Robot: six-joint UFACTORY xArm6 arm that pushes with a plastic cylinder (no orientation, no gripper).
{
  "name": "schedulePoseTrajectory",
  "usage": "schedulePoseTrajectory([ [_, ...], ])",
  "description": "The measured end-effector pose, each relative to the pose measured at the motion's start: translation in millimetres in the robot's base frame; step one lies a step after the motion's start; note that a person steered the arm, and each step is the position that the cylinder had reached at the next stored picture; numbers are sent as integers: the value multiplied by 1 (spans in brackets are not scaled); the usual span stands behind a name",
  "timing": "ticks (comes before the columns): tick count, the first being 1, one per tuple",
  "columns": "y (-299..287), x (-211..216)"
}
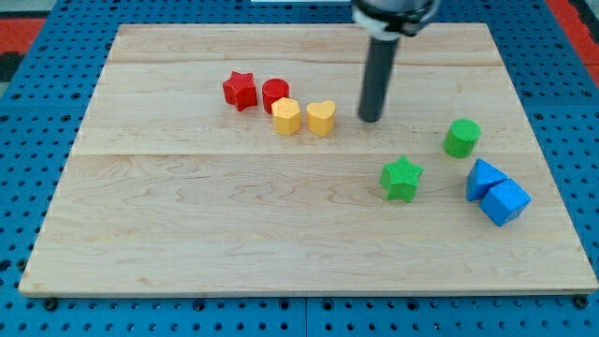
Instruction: Move the yellow blocks below the red blocks
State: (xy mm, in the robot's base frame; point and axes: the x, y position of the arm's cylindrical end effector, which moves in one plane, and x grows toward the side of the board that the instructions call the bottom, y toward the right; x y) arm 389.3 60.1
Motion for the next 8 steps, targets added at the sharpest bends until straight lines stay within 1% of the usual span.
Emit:
schedulePoseTrajectory([
  [1, -73, -15],
  [2, -107, -30],
  [3, -40, -9],
  [4, -98, 44],
  [5, -126, 41],
  [6, -129, -6],
  [7, -129, -22],
  [8, -148, 24],
])
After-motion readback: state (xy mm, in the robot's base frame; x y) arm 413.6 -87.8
